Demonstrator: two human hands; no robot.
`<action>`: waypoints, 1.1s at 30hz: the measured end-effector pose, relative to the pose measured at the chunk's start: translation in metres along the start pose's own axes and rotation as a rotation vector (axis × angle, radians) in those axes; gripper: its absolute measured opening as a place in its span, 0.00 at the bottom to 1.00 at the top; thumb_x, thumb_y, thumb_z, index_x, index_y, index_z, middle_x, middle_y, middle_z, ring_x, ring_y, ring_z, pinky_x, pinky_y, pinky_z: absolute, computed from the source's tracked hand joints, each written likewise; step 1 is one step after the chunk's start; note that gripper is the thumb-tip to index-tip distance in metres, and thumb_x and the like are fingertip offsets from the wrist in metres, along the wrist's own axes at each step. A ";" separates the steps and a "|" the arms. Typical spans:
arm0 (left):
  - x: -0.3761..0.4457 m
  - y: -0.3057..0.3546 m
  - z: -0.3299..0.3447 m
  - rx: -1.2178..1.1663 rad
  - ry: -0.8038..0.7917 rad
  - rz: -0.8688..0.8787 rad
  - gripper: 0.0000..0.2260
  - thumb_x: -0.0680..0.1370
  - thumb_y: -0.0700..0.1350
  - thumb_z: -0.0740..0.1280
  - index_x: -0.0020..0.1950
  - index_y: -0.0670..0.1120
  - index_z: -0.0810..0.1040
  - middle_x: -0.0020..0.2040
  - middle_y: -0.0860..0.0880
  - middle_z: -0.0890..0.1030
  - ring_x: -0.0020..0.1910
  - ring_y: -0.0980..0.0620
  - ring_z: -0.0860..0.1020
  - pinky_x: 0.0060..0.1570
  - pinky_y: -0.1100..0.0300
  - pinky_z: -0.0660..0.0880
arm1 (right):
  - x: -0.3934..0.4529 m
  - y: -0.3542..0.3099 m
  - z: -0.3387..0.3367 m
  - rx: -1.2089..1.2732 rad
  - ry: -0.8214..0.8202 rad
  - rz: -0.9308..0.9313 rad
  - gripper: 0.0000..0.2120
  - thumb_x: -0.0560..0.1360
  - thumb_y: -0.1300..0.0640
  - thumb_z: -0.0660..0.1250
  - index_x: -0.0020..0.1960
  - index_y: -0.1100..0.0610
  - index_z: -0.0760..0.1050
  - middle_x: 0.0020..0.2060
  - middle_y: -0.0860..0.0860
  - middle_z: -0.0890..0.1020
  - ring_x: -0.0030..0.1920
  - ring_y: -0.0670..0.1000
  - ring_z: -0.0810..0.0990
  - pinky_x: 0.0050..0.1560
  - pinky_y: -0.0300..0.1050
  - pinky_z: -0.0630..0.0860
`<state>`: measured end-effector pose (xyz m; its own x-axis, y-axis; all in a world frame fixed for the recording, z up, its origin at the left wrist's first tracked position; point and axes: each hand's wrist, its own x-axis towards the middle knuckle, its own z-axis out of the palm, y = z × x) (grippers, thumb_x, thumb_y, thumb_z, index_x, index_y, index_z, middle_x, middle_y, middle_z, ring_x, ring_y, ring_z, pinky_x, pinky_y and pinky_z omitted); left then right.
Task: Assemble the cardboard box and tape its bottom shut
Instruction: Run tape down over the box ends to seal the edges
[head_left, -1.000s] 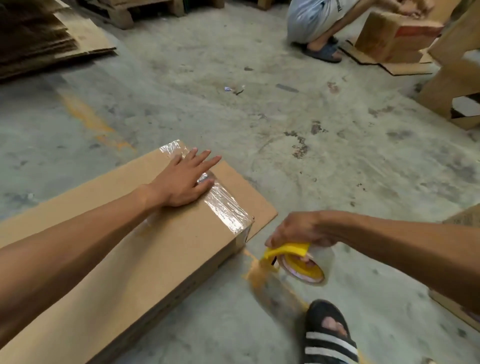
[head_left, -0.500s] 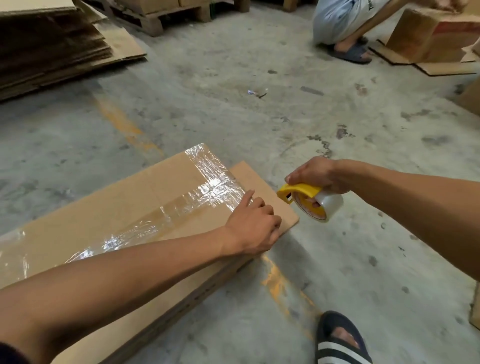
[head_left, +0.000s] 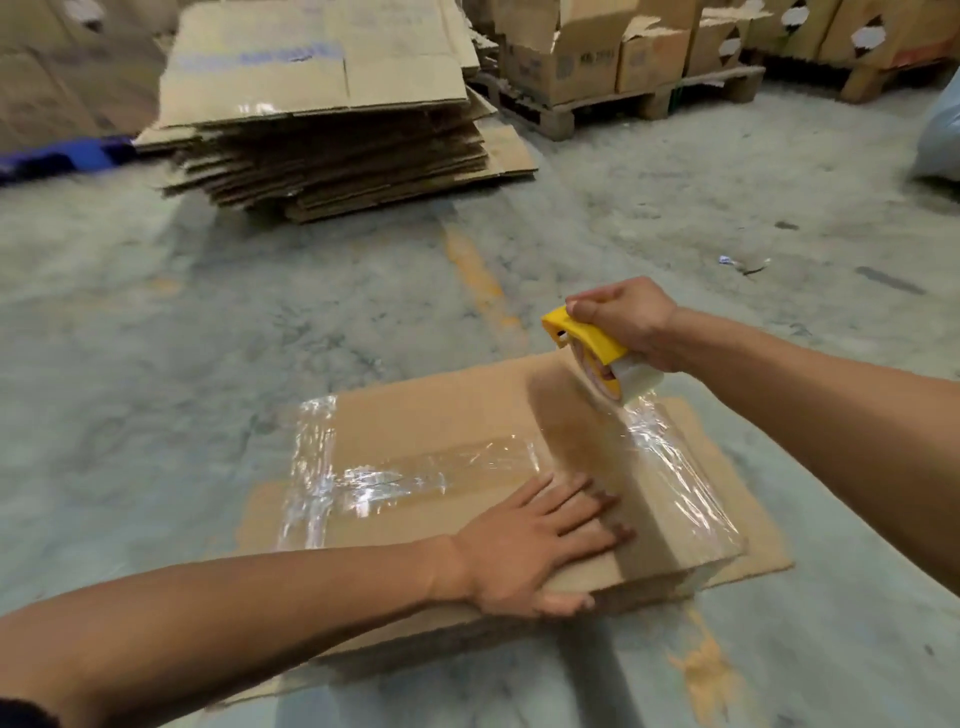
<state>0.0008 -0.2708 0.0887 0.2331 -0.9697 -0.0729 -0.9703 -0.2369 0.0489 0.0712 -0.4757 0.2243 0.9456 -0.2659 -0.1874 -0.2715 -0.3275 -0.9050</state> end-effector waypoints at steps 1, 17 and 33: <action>-0.018 -0.003 0.000 -0.017 -0.018 -0.030 0.34 0.78 0.63 0.59 0.80 0.55 0.49 0.82 0.47 0.50 0.80 0.44 0.45 0.76 0.44 0.43 | 0.004 -0.006 0.013 0.003 -0.043 -0.017 0.10 0.78 0.59 0.68 0.58 0.60 0.81 0.32 0.62 0.81 0.22 0.54 0.75 0.21 0.40 0.74; -0.198 -0.037 0.002 0.004 -0.019 -0.218 0.35 0.76 0.56 0.67 0.80 0.54 0.57 0.81 0.49 0.52 0.80 0.42 0.45 0.74 0.36 0.49 | -0.007 -0.056 0.143 0.094 -0.400 -0.124 0.15 0.78 0.58 0.68 0.63 0.60 0.79 0.36 0.58 0.81 0.19 0.48 0.75 0.19 0.36 0.74; 0.053 0.002 0.011 -0.099 0.082 -0.414 0.32 0.79 0.62 0.54 0.80 0.56 0.48 0.82 0.49 0.48 0.79 0.39 0.40 0.71 0.36 0.34 | -0.009 -0.041 0.040 0.189 -0.356 -0.102 0.14 0.77 0.54 0.70 0.62 0.52 0.81 0.36 0.56 0.83 0.26 0.54 0.74 0.24 0.43 0.77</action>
<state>0.0101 -0.3217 0.0736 0.6098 -0.7921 -0.0268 -0.7839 -0.6077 0.1274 0.0814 -0.4231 0.2480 0.9779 0.0999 -0.1836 -0.1670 -0.1550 -0.9737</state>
